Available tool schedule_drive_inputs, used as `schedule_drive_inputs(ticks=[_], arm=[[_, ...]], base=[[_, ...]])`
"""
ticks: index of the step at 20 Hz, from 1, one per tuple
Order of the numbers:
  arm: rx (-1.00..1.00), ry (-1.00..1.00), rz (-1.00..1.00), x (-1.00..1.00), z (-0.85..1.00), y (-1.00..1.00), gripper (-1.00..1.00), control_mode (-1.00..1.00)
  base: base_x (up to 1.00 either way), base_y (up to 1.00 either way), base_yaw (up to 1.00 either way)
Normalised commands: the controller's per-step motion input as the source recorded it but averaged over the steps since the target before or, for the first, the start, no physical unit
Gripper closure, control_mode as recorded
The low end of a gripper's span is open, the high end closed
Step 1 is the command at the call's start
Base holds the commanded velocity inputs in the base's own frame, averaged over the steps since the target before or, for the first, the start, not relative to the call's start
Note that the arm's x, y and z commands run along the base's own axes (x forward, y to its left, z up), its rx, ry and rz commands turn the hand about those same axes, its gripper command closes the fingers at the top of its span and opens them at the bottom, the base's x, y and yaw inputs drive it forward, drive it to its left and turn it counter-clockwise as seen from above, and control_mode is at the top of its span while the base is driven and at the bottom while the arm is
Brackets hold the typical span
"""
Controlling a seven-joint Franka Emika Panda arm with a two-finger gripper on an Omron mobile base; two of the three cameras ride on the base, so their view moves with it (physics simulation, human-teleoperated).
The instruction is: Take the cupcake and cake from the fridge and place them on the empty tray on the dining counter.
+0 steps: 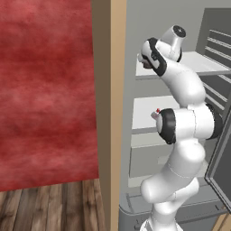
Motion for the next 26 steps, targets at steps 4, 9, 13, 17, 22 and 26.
schedule_drive_inputs(ticks=[4,9,13,17,22,26], arm=[[0.00,-0.18,0.00,-0.69,0.16,-0.13,1.00,-1.00],[0.00,-0.27,-0.03,-0.88,0.26,0.00,1.00,-1.00],[0.00,-0.20,-0.11,-1.00,0.36,0.10,1.00,-1.00],[0.00,-0.03,-0.22,-1.00,0.62,0.08,1.00,-1.00],[0.11,0.04,-0.23,-1.00,0.68,0.13,1.00,-1.00],[0.16,0.10,-0.13,-1.00,0.31,0.03,1.00,-1.00]], base=[[0.00,0.00,0.00],[0.00,0.00,0.00],[0.00,0.00,0.00],[0.00,0.00,0.00],[0.00,0.00,0.00],[0.00,0.00,0.00]])
